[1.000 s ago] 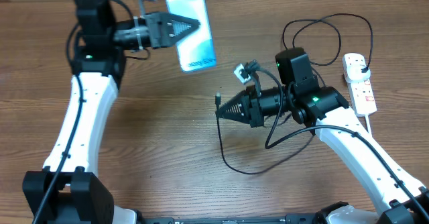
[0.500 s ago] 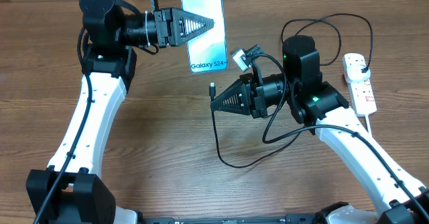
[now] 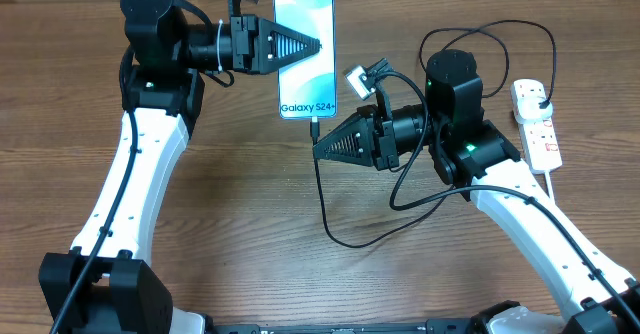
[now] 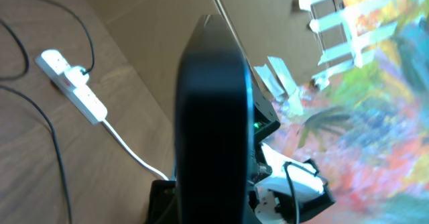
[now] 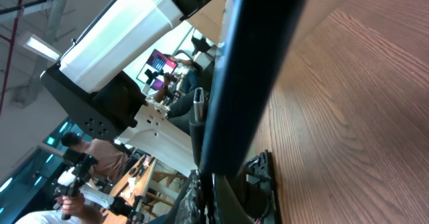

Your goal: Plug charger to phone and switch on socket

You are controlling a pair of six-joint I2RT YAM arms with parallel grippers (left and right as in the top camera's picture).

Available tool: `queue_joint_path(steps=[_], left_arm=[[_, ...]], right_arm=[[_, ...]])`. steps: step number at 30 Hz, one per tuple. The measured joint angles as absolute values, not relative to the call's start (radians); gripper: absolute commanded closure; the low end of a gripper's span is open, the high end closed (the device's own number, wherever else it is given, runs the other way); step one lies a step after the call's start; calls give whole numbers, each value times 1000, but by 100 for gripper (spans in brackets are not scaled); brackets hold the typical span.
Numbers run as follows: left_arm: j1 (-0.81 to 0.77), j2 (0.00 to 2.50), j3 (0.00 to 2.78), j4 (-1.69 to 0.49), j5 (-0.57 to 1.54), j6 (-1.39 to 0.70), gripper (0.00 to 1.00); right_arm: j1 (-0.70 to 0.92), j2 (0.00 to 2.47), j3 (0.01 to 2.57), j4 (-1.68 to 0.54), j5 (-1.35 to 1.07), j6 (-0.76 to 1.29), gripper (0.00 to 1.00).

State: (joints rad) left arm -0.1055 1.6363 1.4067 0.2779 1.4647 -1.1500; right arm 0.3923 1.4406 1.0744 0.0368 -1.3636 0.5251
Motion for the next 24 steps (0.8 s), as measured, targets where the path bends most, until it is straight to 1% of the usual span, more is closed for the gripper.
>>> queue_joint_path(steps=[6,24], left_arm=[[-112,1636,1407,185,1423,-1154,96],[-112,1636,1407,178,1380,-1196,96]], right_arm=[[393,1441,1074,27,-1364,545,96],[393,1441,1074,7,-1362,550,96]])
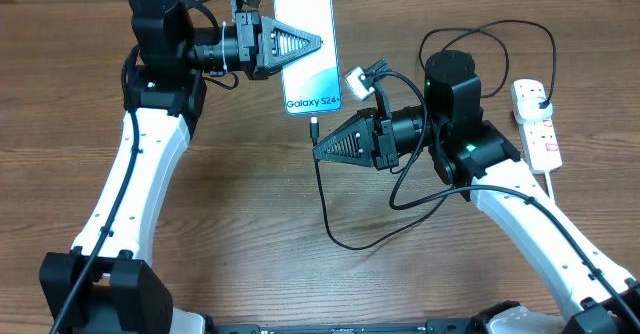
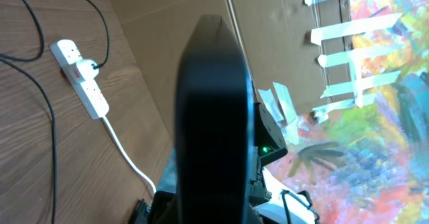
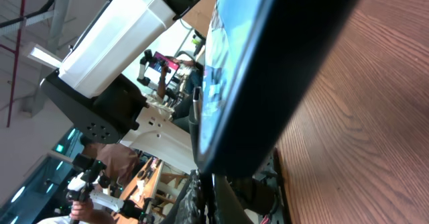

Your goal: Plug charger to phone and switch on socket

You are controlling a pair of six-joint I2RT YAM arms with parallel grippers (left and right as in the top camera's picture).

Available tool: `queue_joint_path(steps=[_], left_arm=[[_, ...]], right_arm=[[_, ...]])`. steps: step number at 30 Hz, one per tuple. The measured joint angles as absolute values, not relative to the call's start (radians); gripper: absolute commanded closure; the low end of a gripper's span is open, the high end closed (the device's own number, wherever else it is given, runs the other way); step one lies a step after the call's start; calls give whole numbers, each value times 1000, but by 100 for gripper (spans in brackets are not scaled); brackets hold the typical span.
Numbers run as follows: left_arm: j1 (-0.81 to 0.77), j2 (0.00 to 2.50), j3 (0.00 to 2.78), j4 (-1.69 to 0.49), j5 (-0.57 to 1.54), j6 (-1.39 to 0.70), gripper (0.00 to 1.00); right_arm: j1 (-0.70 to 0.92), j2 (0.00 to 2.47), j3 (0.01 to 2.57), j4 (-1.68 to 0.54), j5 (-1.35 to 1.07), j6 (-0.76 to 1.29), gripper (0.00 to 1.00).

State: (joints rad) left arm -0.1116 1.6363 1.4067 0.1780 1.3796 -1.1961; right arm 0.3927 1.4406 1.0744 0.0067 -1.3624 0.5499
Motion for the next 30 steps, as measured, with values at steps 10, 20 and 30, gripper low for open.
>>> queue_joint_path(steps=[10,20,30], left_arm=[[-112,1636,1407,178,1392,-1225,96],[-112,1636,1407,178,1414,-1217,96],[-112,1636,1407,178,1434,-1173,96]], right_arm=[[392,1441,1074,7,-1353,550,96],[393,1441,1074,7,-1353,565,96],[393,1441,1074,15,-1349,573,96]])
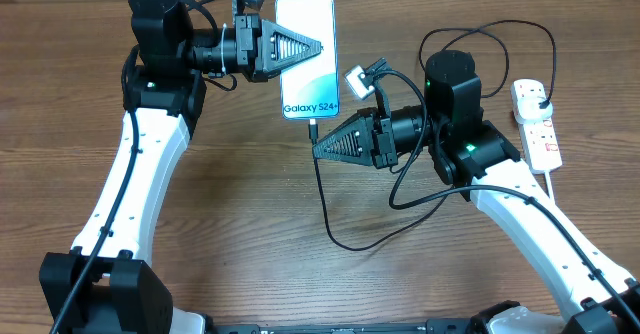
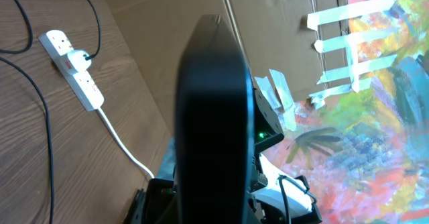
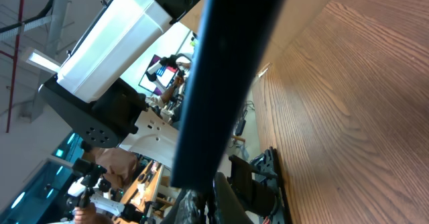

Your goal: Plug charger to phone and switch on socket

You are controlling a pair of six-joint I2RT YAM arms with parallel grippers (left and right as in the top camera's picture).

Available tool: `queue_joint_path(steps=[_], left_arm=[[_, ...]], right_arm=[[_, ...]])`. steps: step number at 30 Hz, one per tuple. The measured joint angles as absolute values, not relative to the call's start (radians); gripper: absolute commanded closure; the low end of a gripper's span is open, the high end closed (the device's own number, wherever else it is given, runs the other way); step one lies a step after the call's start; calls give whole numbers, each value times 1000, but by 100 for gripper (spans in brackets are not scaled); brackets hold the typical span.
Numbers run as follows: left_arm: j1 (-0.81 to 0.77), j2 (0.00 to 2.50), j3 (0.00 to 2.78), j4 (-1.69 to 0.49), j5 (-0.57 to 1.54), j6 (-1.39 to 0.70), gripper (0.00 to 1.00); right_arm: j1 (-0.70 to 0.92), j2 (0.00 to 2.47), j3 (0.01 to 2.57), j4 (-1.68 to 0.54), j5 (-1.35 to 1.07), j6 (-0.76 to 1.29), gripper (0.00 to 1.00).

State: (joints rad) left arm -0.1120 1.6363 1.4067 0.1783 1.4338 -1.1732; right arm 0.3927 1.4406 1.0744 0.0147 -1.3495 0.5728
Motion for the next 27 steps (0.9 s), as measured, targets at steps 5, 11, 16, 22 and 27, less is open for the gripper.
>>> queue_joint_path(steps=[5,11,16,22,27], left_arm=[[-112,1636,1407,179,1437,-1151,96],[-112,1636,1407,179,1436,-1141,96],[-112,1636,1407,178,1429,-1151,96],[-112,1636,1407,178,1428,-1176,96],[-112,1636,1407,178,1428,-1179,96]], right_arm=[[393,1441,1074,14,-1345,574,96],[393,1441,1074,15,-1342,582,96],[393,1441,1074,16,-1336,593,96],[393,1441,1074,17,-1334,599,96],[393,1441,1074,18,-1334,602,96]])
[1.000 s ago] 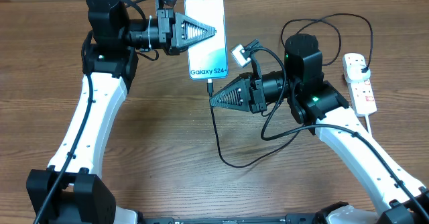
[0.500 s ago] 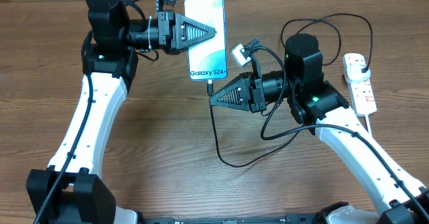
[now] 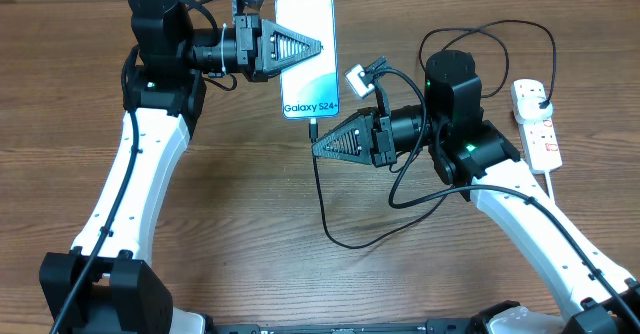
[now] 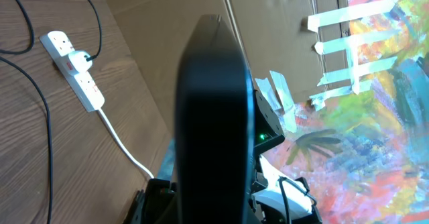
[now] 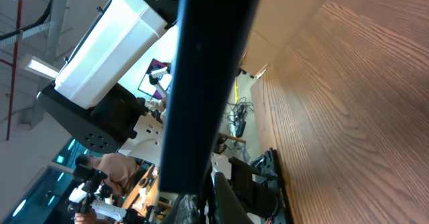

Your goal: Plug charger to phone and switch on socket

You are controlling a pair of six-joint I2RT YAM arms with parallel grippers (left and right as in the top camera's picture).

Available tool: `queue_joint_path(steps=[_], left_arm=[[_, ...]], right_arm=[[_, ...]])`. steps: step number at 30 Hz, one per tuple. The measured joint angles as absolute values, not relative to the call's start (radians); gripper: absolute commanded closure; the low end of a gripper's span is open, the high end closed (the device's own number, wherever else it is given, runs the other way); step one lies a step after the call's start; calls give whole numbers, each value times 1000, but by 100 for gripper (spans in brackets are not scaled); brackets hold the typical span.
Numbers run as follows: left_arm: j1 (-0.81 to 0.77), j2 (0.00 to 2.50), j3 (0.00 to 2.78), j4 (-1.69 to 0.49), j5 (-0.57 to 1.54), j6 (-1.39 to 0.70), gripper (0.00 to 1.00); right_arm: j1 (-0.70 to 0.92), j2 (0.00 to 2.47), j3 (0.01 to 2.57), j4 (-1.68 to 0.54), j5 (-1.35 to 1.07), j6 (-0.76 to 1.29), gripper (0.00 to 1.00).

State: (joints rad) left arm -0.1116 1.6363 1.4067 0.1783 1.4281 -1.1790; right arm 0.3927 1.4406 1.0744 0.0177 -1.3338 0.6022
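Observation:
The phone (image 3: 307, 54), screen up and reading Galaxy S24+, is held off the table with my left gripper (image 3: 318, 46) shut on its left side. In the left wrist view the phone (image 4: 211, 117) shows edge-on as a dark bar. My right gripper (image 3: 315, 146) is shut on the black charger cable's plug (image 3: 313, 127), which points up at the phone's bottom edge. Whether the plug is seated cannot be told. In the right wrist view the phone's edge (image 5: 201, 83) stands just above the fingers (image 5: 224, 200). The white socket strip (image 3: 535, 124) lies far right.
The black cable (image 3: 325, 209) loops across the wooden table (image 3: 230, 224) below my right gripper and runs behind the right arm to the strip. The strip (image 4: 70, 73) also shows in the left wrist view, with cardboard walls behind it.
Very little has moved. In the right wrist view the phone's edge now stands a little further left and more upright over the fingers. Both grips are unchanged.
The left gripper held the phone flat with the plug just under its bottom edge. Then the phone was tilted and a little higher. Then it was level again, and now the plug sits at the bottom edge with both arms nearly still.

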Motion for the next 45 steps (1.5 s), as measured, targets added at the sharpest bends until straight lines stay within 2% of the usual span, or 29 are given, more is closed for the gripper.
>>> queue_joint_path(steps=[25,29,32,33,35,38,39,41,45], left_arm=[[-112,1636,1407,179,1460,-1126,96],[-111,1636,1407,179,1459,-1124,96],[-94,1636,1407,178,1452,-1113,96],[-81,1636,1407,179,1448,-1106,96],[-33,1636,1407,178,1444,-1096,96],[81,1636,1407,178,1434,-1083,96],[119,1636,1407,173,1431,-1077,96],[217,1636,1407,142,1424,-1055,96],[296,1636,1407,25,1417,-987,96]], right_arm=[[393,1441,1074,69,-1292,699,96],[393,1441,1075,-21,-1287,691,96],[393,1441,1080,-191,-1266,619,96],[393,1441,1080,-246,-1249,599,94],[393,1441,1080,-348,-1198,555,78],[396,1447,1079,-454,-1086,499,62],[400,1451,1079,-466,-1048,487,54],[418,1472,1084,-499,-942,461,48],[464,1554,1184,-654,-793,433,42]])
